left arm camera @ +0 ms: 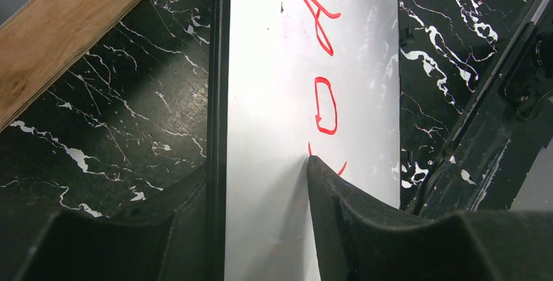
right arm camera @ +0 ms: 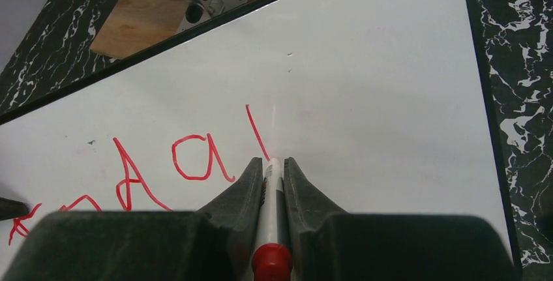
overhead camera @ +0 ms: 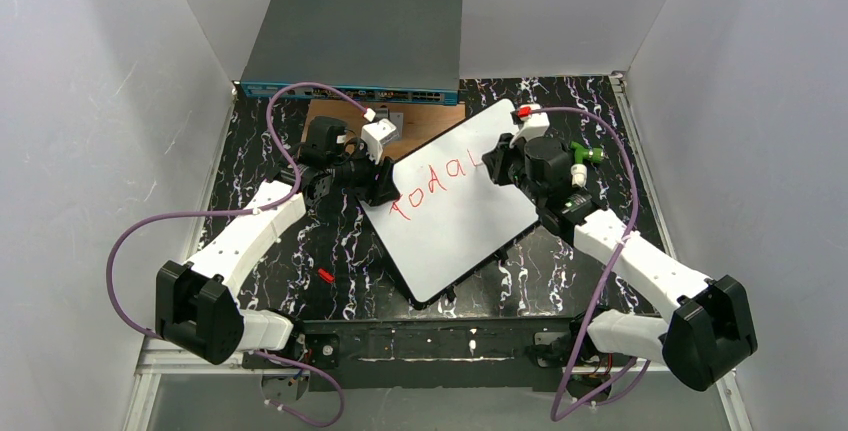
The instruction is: Write a sentence on the whiteboard
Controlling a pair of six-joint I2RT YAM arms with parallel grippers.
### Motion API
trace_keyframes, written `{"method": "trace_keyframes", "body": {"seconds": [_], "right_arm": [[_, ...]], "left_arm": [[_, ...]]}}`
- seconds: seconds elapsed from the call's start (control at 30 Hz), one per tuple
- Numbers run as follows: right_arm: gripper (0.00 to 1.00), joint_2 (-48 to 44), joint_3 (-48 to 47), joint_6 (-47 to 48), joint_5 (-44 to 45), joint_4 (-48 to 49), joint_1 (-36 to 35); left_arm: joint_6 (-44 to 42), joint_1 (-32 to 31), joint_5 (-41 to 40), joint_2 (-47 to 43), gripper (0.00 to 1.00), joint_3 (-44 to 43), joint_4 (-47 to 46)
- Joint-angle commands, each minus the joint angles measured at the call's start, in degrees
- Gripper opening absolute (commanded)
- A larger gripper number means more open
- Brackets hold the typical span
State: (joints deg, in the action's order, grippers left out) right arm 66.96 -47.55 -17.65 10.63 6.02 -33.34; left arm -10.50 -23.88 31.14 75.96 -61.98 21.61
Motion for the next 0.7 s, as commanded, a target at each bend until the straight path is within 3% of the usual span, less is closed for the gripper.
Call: {"method": "trace_keyframes", "body": {"seconds": [0.0,0.43,0.67], "right_arm": [[0.01,0.5,-3.2,1.9,1.8,1.0,1.4],[0.01,6.7,-11.7,2.8,-0.1,2.8,3.8],[0.01,6.1,-9.9,2.4,-0.8,2.8,3.8]], "left_arm": [[-5.9,-1.8,2.6,-1.8,0.00,1.3,3.1],[-5.9,-1.9,2.4,-3.2,0.00,2.7,3.5],[-6.0,-1.9,2.2,-3.2,0.00,2.7,3.6]]}}
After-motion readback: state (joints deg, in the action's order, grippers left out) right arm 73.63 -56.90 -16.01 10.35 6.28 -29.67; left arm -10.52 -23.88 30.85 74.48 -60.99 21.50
